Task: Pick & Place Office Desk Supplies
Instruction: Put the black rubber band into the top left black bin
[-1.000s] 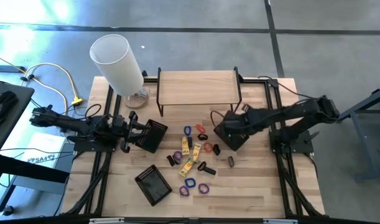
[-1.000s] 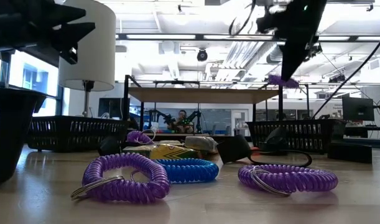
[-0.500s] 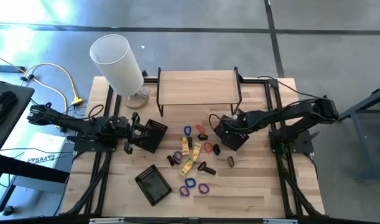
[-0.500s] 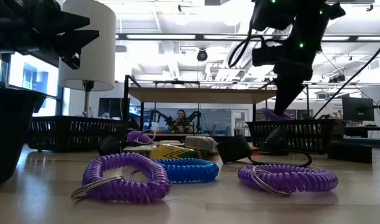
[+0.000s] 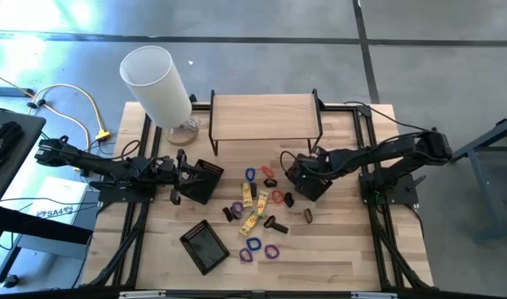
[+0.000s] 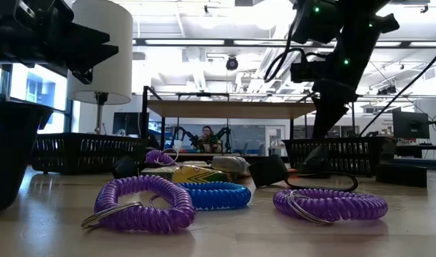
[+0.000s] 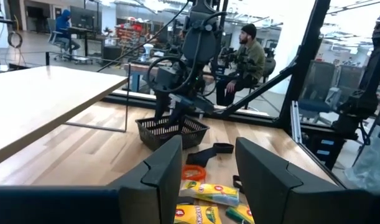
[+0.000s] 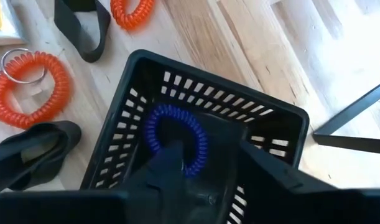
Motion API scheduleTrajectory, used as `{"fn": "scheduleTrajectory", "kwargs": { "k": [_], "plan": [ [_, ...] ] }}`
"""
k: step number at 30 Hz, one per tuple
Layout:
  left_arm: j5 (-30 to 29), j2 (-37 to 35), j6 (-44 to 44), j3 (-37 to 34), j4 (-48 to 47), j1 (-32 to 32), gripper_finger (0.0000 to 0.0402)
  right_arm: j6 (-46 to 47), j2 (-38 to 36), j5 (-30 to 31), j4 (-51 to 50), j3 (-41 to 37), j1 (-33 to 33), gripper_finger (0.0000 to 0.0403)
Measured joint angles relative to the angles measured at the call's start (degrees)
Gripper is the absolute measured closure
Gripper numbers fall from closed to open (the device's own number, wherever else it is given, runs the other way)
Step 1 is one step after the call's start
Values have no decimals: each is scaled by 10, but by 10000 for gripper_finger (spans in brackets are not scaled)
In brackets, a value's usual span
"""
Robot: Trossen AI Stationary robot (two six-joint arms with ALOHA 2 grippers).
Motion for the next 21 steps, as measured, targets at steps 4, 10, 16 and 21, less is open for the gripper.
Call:
{"fn": "scheduleTrajectory", "kwargs": {
  "k": [4,10,16,21],
  "plan": [
    [0,0,0,0,1,0,256,-33,-9,9,-20,26,-1,209],
    [0,0,-1,0,3,0,256,-35,-47,-56,-78,119,11,202],
    [0,1,-2,0,4,0,256,90,-79,-251,-99,130,45,205],
    [0,1,-2,0,4,0,256,245,-69,-263,-147,129,122,206]
  ]
}}
